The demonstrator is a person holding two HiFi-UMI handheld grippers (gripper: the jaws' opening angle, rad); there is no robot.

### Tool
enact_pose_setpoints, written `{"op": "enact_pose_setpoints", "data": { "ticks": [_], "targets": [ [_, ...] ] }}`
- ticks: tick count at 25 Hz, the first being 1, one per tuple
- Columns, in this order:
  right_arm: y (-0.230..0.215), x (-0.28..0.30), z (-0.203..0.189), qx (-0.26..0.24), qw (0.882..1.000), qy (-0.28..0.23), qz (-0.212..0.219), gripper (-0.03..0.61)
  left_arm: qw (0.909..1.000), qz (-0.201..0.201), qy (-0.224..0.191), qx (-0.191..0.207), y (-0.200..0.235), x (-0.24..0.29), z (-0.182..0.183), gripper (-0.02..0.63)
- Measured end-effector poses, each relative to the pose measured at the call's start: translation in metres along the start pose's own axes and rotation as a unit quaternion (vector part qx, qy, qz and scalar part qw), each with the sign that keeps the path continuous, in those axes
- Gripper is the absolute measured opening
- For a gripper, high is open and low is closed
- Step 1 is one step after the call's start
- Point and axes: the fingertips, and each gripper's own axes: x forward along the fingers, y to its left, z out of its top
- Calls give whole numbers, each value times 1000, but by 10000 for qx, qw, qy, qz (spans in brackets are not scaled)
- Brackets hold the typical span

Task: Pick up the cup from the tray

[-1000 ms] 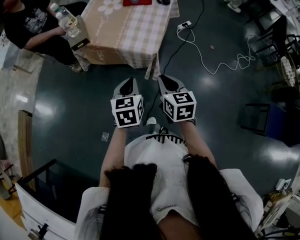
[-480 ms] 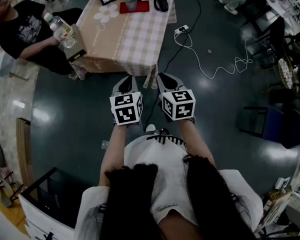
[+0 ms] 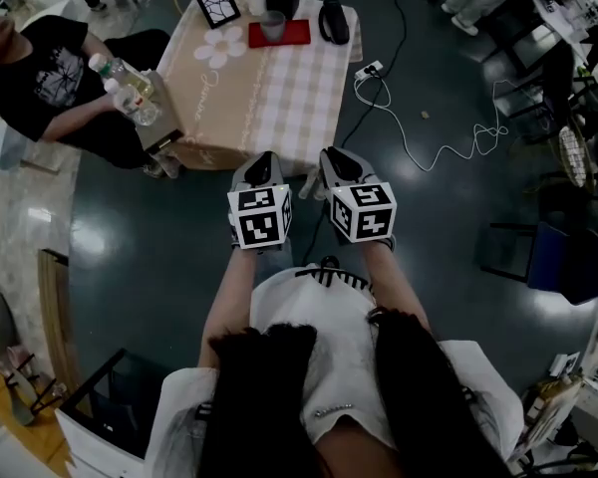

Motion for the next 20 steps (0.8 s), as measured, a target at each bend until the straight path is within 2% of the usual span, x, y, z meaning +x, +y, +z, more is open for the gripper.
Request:
{"op": "enact_pose_setpoints", "data": {
  "ticks": [9, 15, 20],
  "targets": [
    [3, 54, 46, 111, 9995, -133, -256, 63, 9995, -302, -23, 85, 43, 41, 54, 5],
    [5, 85, 72, 112, 9989, -278, -372, 123, 9987, -476, -53, 160, 67, 66, 84, 6],
    [10, 106, 87, 157, 9986, -374, -338, 189, 9986, -388, -54, 356, 86, 78, 96, 6]
  ]
}}
